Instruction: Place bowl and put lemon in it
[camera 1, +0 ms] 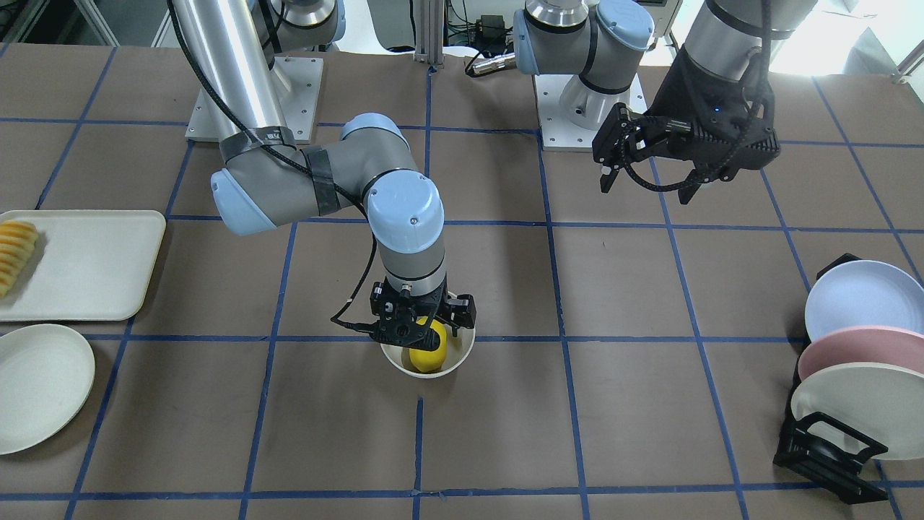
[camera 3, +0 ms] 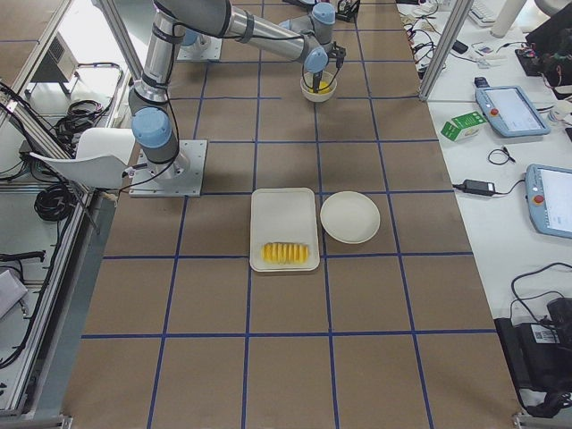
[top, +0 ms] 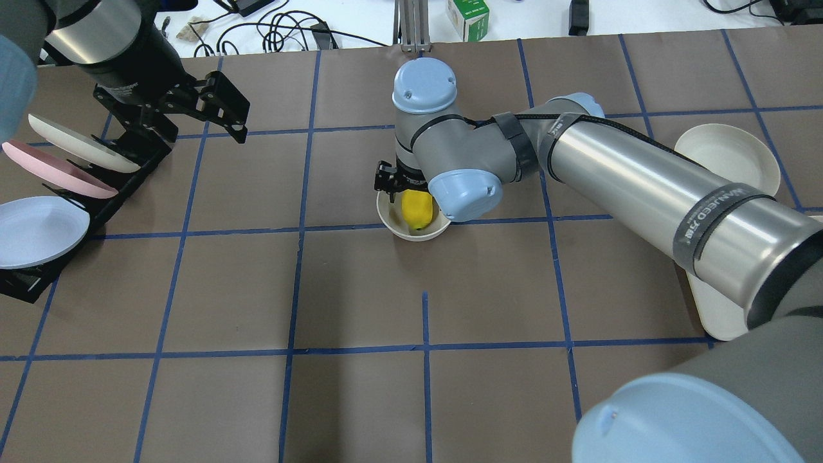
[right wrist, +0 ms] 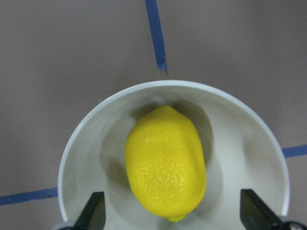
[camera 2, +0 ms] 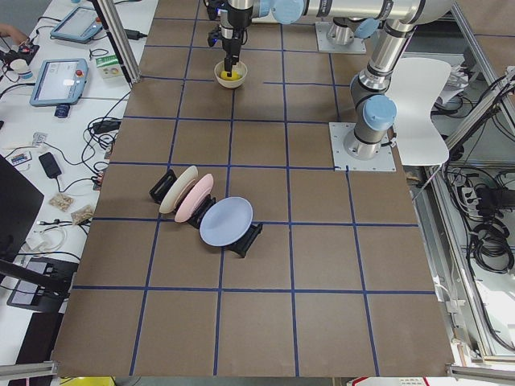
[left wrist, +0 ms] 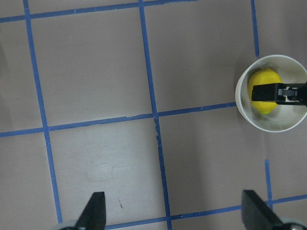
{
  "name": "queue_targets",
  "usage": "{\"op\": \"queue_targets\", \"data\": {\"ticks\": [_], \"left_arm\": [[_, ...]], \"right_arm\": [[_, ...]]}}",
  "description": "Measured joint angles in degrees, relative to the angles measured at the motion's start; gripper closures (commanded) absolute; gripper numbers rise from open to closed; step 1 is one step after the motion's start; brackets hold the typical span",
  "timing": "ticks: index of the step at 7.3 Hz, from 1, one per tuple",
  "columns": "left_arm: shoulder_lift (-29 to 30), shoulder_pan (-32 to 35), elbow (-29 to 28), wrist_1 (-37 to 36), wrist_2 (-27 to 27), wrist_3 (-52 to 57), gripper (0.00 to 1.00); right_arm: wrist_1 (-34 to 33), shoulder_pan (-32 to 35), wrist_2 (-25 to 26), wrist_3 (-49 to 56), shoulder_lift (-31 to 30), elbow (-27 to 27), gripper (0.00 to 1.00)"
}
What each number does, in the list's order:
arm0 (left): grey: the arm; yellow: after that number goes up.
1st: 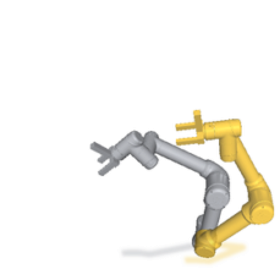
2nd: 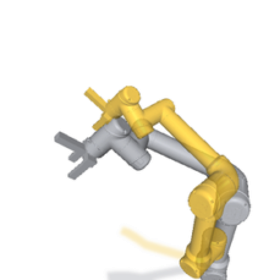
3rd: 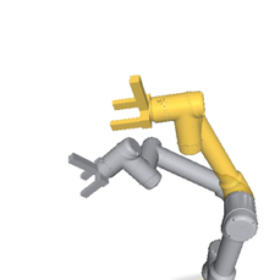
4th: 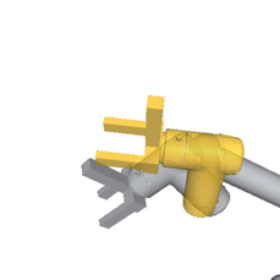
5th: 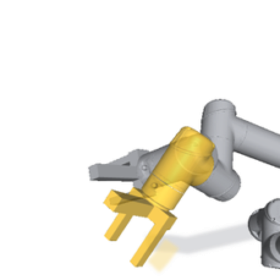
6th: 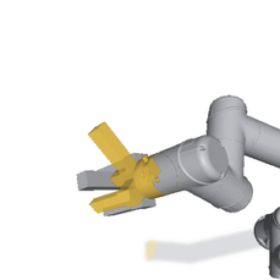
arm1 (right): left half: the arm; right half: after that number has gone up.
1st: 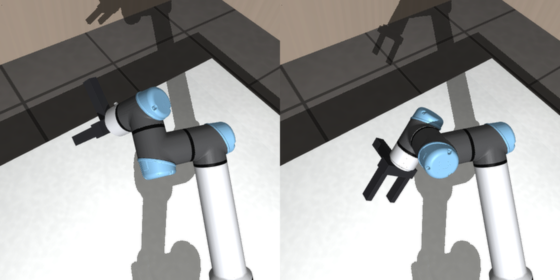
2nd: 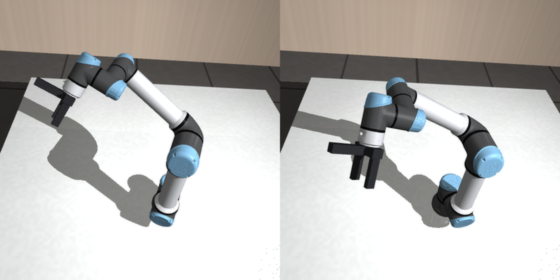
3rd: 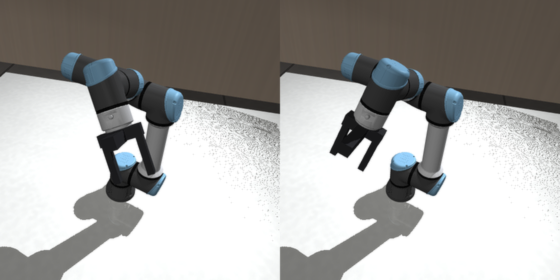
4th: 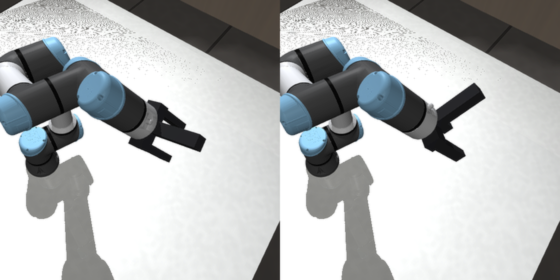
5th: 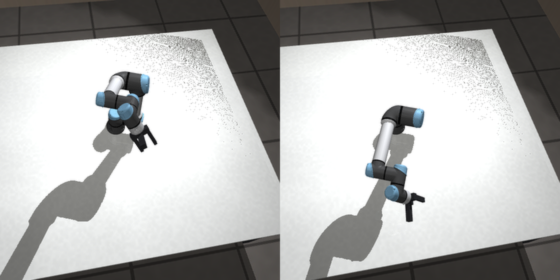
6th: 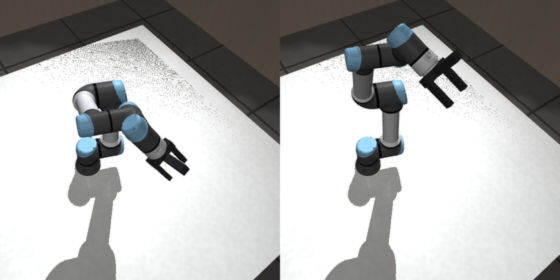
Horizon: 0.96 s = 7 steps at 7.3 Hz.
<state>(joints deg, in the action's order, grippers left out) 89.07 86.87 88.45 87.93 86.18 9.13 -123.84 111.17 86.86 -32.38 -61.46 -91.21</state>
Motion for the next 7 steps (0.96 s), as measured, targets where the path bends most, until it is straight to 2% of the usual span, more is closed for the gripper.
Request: {"op": "queue_targets", "data": {"ticks": [2, 4, 6, 7], "left_arm": [[-0.3, -0.1, -0.2, 0.8, 0.2, -0.1, 0.00], [-0.2, -0.1, -0.6, 1.2, 1.7, -0.1, 0.00], [0.4, -0.1, -1.7, 2.5, 2.2, -0.1, 0.00], [0.5, -0.1, -1.9, 2.8, 2.2, -0.1, 0.00]], "right_arm": [[6.0, -1.8, 0.3, 0.2, -6.2, 1.2, 0.00], [20.1, -7.7, 1.0, 5.0, -14.5, 5.3, 0.00], [33.6, -15.1, 2.8, 18.0, -20.0, 10.5, 0.00], [39.2, -16.6, 3.2, 22.0, -22.4, 11.5, 0.00]]}}
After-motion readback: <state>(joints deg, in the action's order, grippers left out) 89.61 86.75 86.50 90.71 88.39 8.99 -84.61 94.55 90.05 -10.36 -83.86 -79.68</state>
